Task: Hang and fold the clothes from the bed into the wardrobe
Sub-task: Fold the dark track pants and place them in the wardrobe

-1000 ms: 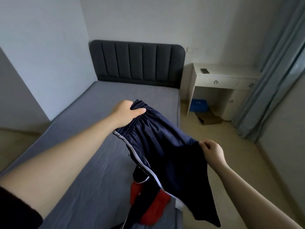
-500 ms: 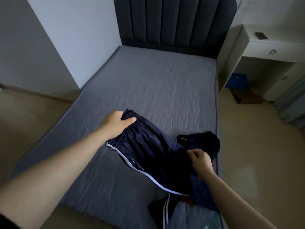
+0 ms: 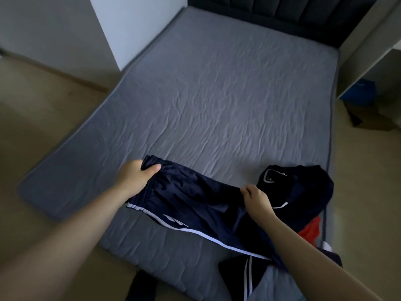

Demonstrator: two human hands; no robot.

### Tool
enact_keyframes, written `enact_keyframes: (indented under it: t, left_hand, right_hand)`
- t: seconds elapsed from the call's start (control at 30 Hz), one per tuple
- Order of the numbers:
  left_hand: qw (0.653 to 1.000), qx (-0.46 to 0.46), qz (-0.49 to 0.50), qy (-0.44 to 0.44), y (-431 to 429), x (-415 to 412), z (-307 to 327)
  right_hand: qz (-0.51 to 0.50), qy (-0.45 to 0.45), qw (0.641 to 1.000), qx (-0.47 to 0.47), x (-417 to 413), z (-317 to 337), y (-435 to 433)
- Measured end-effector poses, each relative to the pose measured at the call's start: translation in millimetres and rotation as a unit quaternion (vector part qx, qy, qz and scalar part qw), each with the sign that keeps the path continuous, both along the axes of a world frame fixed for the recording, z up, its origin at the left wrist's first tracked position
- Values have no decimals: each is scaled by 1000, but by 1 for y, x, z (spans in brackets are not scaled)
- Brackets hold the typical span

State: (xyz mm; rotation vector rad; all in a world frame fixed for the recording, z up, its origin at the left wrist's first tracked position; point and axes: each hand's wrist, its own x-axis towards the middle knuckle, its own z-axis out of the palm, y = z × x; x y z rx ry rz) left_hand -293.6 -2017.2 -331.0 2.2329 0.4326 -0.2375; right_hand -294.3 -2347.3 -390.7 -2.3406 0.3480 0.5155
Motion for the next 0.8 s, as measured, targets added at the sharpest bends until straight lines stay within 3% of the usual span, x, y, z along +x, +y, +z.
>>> enact_keyframes:
  t: [0.4,0.63,0.8]
  left_hand:
    - [994,-66,49,73,152,30,-163]
    - [993,-37,53,101,233,64,-259]
    - [995,17,72,69,279,92,-310]
  right_hand:
    - [61,62,994,-68,62,-124,156]
    - [94,86,988,-86,115,-209,241]
    - [129,74,983,-105,154,-256,291]
